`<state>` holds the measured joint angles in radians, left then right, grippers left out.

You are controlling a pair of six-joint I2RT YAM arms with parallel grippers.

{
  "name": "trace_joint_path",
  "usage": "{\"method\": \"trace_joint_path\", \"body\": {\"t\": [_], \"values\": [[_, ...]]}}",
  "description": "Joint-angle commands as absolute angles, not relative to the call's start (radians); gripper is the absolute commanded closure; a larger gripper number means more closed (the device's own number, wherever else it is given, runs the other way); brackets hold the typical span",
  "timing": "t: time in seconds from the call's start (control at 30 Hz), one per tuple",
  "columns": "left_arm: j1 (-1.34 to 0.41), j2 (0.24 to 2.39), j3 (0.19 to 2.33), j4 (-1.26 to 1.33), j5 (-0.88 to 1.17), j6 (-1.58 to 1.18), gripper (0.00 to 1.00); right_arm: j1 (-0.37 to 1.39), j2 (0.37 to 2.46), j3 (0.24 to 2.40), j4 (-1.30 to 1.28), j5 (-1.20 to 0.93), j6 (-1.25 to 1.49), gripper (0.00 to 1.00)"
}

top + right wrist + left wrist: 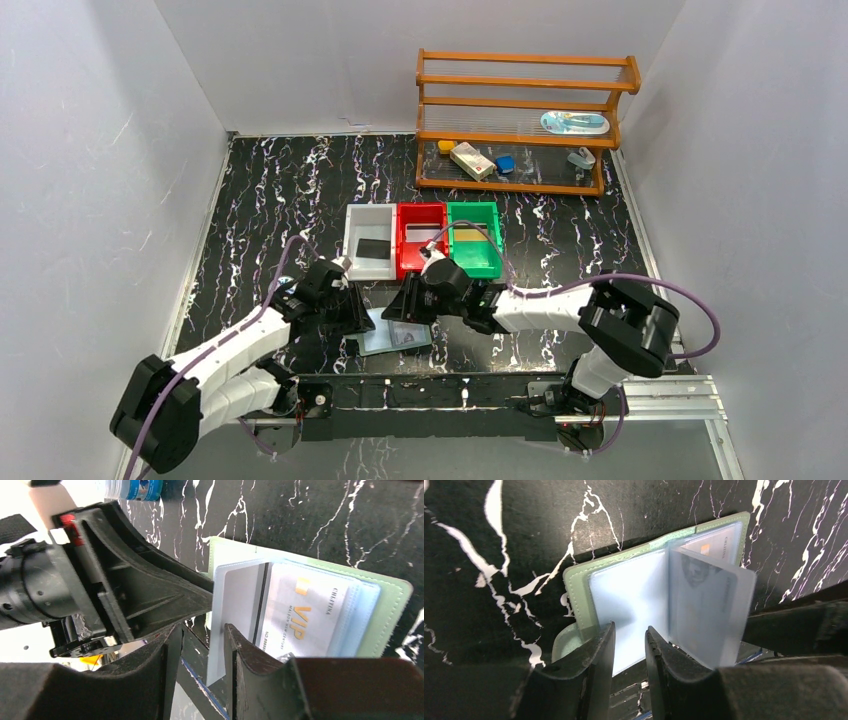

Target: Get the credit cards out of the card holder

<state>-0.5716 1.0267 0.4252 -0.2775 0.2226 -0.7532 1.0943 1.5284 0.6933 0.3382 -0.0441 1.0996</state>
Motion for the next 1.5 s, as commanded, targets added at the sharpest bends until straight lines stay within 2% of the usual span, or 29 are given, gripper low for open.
{"method": "trace_joint_path", "body": {"t": [0.0,0.2,0.37,0.5,0.77,1.0,1.13,1.2,1.47], "values": [[-0.576,0.920,0.461,-0.379,0.110,-0.792,0.72,1.098,1.582,0.718,0.471,-0.123,1.119,0.55],[-0.574,0.736,0.493,-0.537,-0.099,-0.874,0.69,1.097,1.637,0.726,0.536,-0.170,1.136,0.52],[-0.573,0.637,0.524,-0.591,-0.169,-0.901,0.62,1.098,1.687,0.760,0.517,-0.202,1.132,0.51],[-0.573,0.623,0.537,-0.601,-0.180,-0.891,0.60,1.098,1.716,0.774,0.529,-0.237,1.126,0.47],[-0.573,0.704,0.537,-0.545,-0.093,-0.849,0.60,1.098,1.675,0.755,0.522,-0.213,1.114,0.44],[-0.572,0.798,0.527,-0.381,0.132,-0.766,0.60,1.087,1.504,0.639,0.402,0.035,1.137,0.41],[-0.573,0.923,0.521,-0.299,0.290,-0.738,0.61,1.073,1.542,0.621,0.476,-0.031,1.150,0.47],[-0.573,0.981,0.508,-0.301,0.298,-0.751,0.65,1.070,1.583,0.637,0.489,-0.075,1.146,0.50],[-0.573,0.994,0.485,-0.317,0.258,-0.771,0.67,1.061,1.656,0.648,0.574,-0.167,1.163,0.54]]}}
